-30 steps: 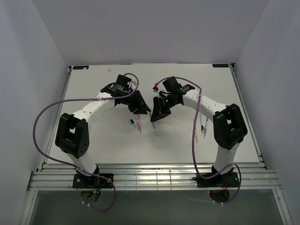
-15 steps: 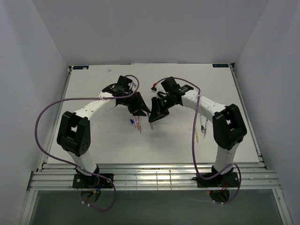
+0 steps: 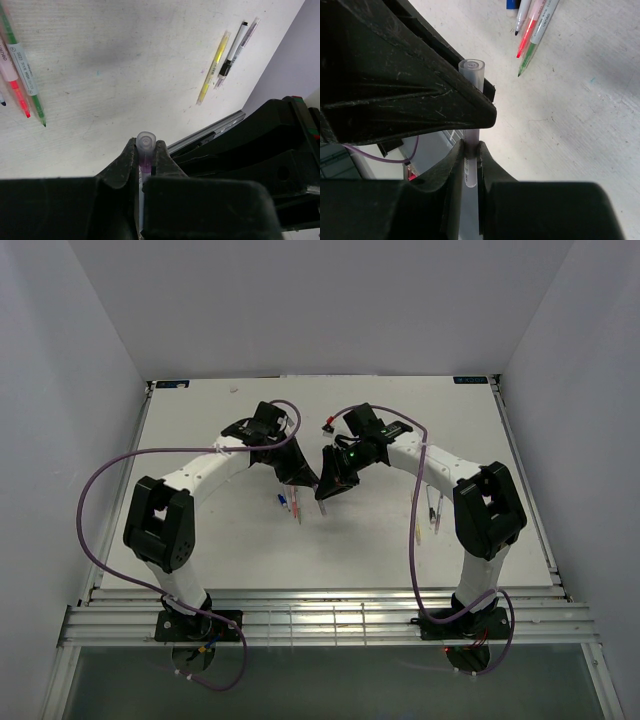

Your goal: Open the pen caps

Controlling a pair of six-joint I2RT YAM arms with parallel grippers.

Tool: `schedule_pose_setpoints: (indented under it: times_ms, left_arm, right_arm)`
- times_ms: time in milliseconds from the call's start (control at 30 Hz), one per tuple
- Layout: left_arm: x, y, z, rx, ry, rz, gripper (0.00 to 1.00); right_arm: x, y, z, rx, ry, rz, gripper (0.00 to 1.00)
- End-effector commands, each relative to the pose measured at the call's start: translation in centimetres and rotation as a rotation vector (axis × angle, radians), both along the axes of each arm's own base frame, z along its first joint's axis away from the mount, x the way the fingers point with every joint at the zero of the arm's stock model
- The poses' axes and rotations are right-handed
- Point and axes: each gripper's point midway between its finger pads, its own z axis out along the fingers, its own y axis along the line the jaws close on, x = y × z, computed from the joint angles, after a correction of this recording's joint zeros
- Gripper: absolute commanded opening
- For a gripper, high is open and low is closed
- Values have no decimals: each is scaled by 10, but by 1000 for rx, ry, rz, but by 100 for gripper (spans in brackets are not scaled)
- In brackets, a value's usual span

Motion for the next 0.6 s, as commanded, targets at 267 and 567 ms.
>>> schedule_pose_setpoints:
  times_ms: [267, 567]
  left_arm:
    - [34, 11, -1, 166, -60, 20, 0]
    - [74, 56, 9, 325, -87, 148, 0]
  right_arm:
    - [-20, -8, -19, -122, -56, 85, 8]
    - [-31, -32, -47, -333, -108, 119, 8]
